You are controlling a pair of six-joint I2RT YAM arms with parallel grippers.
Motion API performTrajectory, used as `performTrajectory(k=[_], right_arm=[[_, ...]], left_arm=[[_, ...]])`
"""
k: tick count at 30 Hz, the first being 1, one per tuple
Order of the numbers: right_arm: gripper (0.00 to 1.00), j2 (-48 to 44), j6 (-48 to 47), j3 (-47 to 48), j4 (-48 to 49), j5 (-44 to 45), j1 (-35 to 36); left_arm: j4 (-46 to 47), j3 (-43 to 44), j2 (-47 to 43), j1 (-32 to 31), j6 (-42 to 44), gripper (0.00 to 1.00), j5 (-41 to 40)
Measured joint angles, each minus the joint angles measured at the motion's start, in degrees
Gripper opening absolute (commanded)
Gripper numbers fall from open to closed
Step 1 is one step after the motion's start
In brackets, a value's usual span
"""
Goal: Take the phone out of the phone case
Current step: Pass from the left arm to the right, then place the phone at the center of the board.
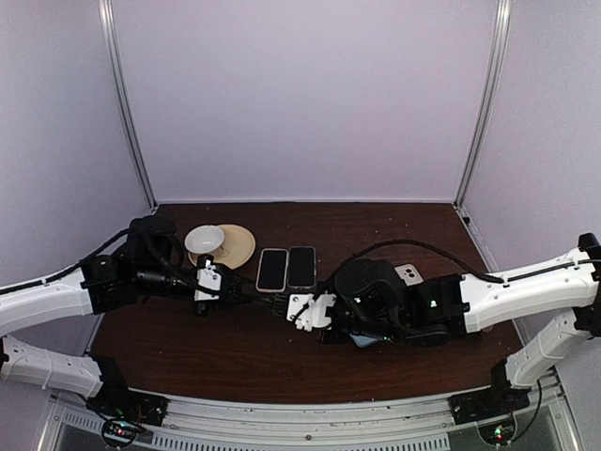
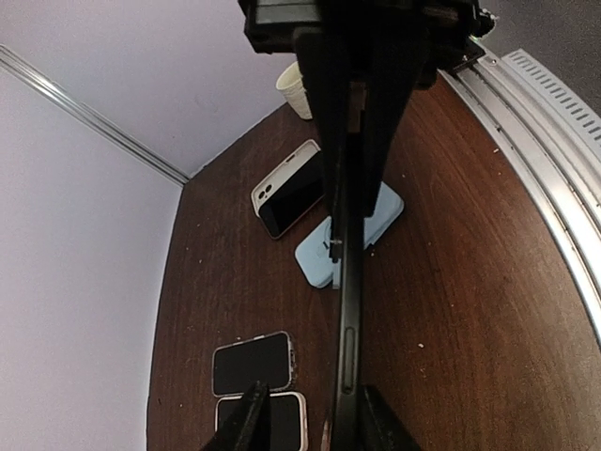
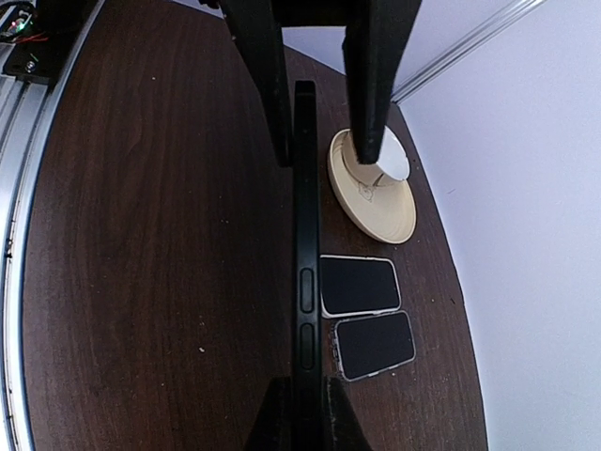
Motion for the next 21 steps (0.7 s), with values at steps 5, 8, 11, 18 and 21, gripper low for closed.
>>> performTrajectory(k=[5,8,11,18,21], right_arm=[[0.00,0.76,-0.20,0.00,-1.16,1.95,-0.13],[0.00,0.76,-0.22,0.00,-1.36,2.97,-0.63],[0.00,0.76,-0.17,-0.09,-1.29,4.48,-1.55],[0.00,0.76,1.01,-1.62,0.20,10.34,-6.27],[0.00,0.76,2.71,-1.79,0.92,12.17,-9.66]], left_arm=[[2.23,0.09,-0.26,0.00,-0.61,0.72,0.00],[3.28,0.09,-0.42,0.00,-0.87,0.75,-0.09],[4.04,0.09,-0.59,0.00,-0.94,0.77,-0.28],[6.49,-0.11,-1.11,0.00,-0.94,0.78,-1.51],[7.65,-0.31,-1.18,0.00,-1.11,0.81,-2.36]])
